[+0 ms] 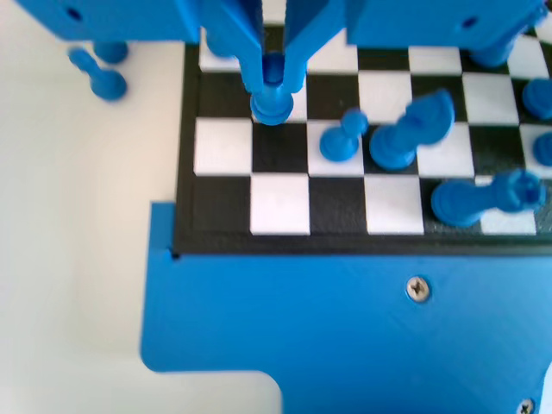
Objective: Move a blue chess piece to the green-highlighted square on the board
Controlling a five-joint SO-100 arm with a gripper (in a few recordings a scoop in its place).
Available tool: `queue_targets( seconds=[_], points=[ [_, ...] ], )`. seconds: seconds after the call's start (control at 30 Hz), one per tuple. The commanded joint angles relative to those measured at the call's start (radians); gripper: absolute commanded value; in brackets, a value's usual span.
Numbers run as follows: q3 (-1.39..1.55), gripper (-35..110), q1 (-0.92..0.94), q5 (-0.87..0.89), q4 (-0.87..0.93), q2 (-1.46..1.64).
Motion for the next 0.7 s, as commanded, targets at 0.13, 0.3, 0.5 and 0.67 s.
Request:
queue_targets(
  seconds=[0.13, 0.3, 0.5, 0.67],
  points=[
    [-0.087, 1, 0.034, -0.011, 0.015, -0.015],
    [-0.094, 1, 0.054, -0.025, -0.023, -0.069],
    [-0.095, 1, 0.051, -0.020, -0.029, -0.067],
    [-0.103, 1, 0.044, -0.021, -0.020, -0.067]
  ],
)
